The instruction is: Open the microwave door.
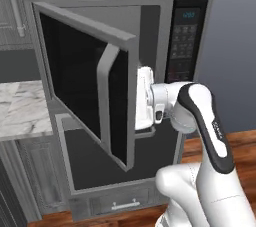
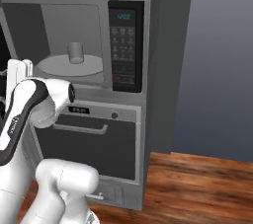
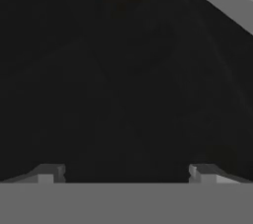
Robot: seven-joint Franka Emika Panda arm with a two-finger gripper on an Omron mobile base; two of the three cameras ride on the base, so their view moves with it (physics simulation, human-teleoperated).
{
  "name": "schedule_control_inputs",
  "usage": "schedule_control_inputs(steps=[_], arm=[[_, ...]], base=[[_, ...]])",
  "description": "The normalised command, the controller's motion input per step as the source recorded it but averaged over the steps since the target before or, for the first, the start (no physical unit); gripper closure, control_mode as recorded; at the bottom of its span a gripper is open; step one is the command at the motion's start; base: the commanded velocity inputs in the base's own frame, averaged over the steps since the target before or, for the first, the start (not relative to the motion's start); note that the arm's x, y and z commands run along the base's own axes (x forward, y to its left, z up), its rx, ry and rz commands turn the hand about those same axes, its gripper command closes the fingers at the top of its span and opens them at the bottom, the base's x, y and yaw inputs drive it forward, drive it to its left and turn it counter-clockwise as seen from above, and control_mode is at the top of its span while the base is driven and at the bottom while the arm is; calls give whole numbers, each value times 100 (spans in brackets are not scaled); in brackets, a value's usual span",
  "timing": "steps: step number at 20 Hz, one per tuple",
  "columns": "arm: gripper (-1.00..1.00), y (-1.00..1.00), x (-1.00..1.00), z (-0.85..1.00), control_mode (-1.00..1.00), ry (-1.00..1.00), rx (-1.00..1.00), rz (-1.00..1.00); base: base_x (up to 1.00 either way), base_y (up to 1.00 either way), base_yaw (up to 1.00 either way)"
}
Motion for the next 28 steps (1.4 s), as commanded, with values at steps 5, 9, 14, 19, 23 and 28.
schedule_control_inputs(steps=[5, 9, 14, 19, 23, 28], arm=[[-100, 100, 1, 10, -100, 30, 0, 28], [-100, 100, 1, -3, -100, 14, -2, 15], [-100, 100, 6, -31, -100, 3, -10, 6], [-100, 100, 30, -41, -100, 0, -28, 0], [-100, 100, 12, -1, -100, -9, -28, -11], [-100, 17, 0, 2, -100, -7, -2, -4]], base=[[0, 0, 0], [0, 0, 0], [0, 0, 0], [0, 0, 0], [0, 0, 0], [0, 0, 0]])
